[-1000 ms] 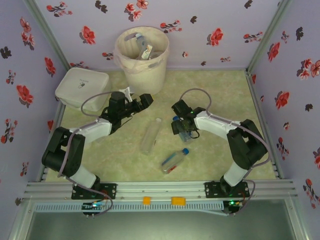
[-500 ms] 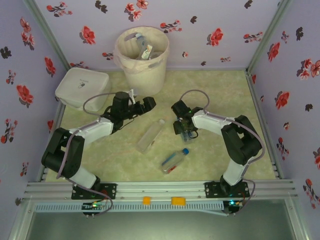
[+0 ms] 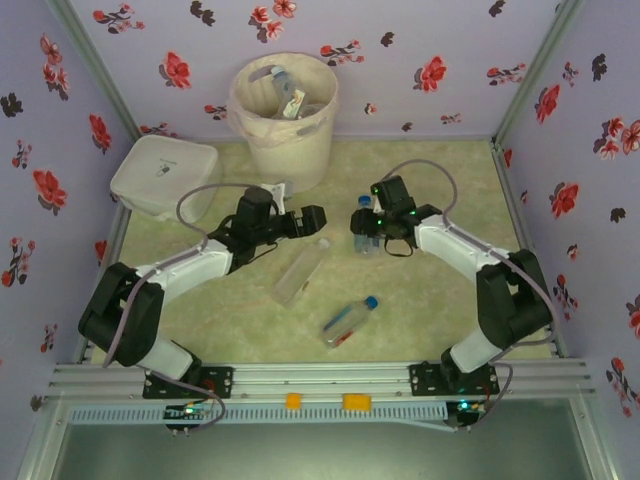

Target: Put the plastic bottles in the bin

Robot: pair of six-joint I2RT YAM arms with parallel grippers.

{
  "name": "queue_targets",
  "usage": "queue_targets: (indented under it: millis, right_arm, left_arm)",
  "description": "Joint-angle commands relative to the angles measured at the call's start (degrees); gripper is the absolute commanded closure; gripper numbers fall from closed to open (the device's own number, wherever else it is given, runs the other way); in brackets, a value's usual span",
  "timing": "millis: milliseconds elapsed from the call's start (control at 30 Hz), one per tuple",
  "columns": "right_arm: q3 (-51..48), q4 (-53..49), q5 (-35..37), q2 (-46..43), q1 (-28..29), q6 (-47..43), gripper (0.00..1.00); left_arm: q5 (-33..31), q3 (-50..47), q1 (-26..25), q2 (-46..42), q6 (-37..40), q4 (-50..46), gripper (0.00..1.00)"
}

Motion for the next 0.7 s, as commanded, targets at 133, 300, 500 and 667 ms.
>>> queue_targets:
  millis: [133, 300, 500, 667]
  right_arm:
    - [-0.7, 15.9, -11.9, -4.1, -2.0, 13.3, 0.50]
    - [-2.3, 21.2, -13.9, -4.6, -2.0, 19.0, 0.52]
    - [-5.4, 26.7, -15.1, -5.4, -1.9, 24.5, 0.53]
    - [-7.1, 27.0, -13.0, -7.5, -1.9, 24.6, 0.53]
  left_arm:
    - [0.9, 2.9, -4.1, -1.0, 5.9, 3.2, 0.00]
    - [1.2, 5.0, -5.4, 1.4, 6.5, 2.9, 0.00]
    - [3.3, 8.8, -6.4, 5.7, 5.3, 4.0, 0.00]
    - [4.9, 10.7, -6.4, 10.0, 3.4, 6.5, 0.01]
